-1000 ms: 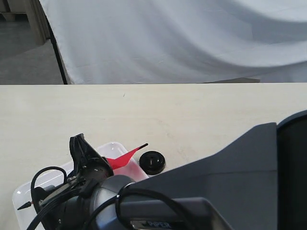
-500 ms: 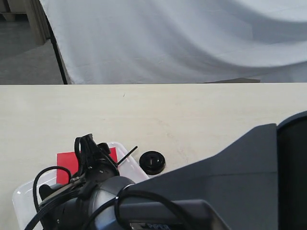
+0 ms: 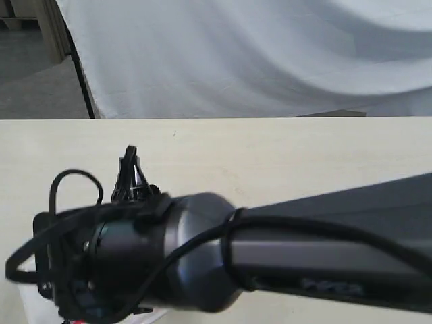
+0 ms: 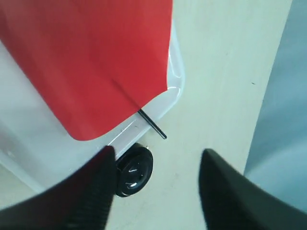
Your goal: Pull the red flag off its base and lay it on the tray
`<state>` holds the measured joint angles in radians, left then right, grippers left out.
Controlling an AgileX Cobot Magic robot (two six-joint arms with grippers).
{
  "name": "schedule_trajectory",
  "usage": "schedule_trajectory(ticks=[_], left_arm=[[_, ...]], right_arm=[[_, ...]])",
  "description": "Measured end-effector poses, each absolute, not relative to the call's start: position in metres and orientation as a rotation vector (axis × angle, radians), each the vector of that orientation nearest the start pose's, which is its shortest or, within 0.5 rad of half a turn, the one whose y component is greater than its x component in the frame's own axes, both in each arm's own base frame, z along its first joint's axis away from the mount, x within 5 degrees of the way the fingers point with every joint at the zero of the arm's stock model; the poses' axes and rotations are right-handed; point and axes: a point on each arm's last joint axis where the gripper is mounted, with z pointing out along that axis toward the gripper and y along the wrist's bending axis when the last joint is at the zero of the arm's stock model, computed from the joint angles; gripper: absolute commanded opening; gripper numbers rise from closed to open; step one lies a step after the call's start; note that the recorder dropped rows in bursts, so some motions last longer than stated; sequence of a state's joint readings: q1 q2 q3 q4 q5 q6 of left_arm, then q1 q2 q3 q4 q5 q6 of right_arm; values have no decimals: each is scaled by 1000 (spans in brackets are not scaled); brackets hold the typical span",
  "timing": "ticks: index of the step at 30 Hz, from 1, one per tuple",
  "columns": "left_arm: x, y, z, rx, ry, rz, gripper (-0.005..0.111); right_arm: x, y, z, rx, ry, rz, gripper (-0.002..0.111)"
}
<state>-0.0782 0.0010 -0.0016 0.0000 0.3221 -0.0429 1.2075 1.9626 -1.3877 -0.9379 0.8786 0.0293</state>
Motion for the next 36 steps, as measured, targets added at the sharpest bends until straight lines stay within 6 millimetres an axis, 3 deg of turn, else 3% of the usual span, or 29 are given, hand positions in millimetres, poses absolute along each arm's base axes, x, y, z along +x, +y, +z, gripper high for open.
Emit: schedule_trajectory(ticks=[1, 2, 7, 12, 17, 23, 28, 32, 36], left_arm=[[54, -4, 185, 32, 1806, -86, 0], [54, -4, 185, 32, 1806, -86, 0], [54, -4, 185, 32, 1806, -86, 0], [54, -4, 185, 32, 1806, -86, 0], [54, -4, 185, 32, 1806, -86, 0], [54, -4, 185, 32, 1806, -86, 0], [54, -4, 185, 32, 1806, -86, 0], [54, -4, 185, 32, 1806, -86, 0], [54, -4, 185, 32, 1806, -86, 0]], right_arm=[[200, 357, 215, -1841, 1624, -630, 8], [203, 353, 224, -1807, 1655, -583, 0], [234, 315, 259, -1569, 1902, -373, 0], [280, 248, 279, -1198, 2266, -184, 0], [298, 179, 289, -859, 2484, -35, 0], [288, 90, 283, -447, 2551, -8, 0], [266, 29, 300, -115, 2461, -31, 0], [247, 2, 310, 36, 2335, -43, 0], [227, -7, 294, 53, 2259, -74, 0]])
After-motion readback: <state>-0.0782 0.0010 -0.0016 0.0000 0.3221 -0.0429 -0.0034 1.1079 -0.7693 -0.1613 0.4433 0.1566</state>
